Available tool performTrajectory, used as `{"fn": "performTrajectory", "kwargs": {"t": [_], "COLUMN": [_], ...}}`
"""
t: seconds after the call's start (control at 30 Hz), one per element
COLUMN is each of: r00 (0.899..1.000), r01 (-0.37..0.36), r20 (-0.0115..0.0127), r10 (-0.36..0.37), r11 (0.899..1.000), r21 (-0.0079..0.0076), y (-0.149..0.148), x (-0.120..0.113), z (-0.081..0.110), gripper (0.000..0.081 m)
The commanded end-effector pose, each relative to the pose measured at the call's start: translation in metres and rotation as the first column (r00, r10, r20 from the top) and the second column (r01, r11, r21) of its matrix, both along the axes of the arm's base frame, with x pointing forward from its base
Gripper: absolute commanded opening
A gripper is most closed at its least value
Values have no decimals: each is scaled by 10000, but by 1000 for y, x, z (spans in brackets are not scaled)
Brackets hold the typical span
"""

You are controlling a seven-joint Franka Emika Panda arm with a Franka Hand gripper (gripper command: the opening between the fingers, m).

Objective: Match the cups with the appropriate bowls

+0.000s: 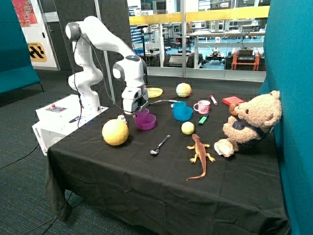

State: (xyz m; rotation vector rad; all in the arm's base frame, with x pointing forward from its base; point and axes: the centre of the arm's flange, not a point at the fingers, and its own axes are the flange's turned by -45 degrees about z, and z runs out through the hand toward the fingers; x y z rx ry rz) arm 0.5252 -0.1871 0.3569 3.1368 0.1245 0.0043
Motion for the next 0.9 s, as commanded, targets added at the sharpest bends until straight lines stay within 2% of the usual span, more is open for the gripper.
{"fn": "performTrajectory", "kwargs": {"t": [0.0, 0.37, 0.67, 0.87], "r00": [9999, 9996, 9944, 9932], "r01": [-106, -286, -1052, -1161], "r20": [-28, -28, -28, -28], "r10": [106, 286, 1053, 1161], "r11": [9999, 9996, 9944, 9932], "r21": [22, 22, 22, 22], "y": [-3, 2, 26, 30], "x": [-4, -10, -27, -35], "z": [21, 49, 74, 84], "gripper": [808, 795, 767, 757]}}
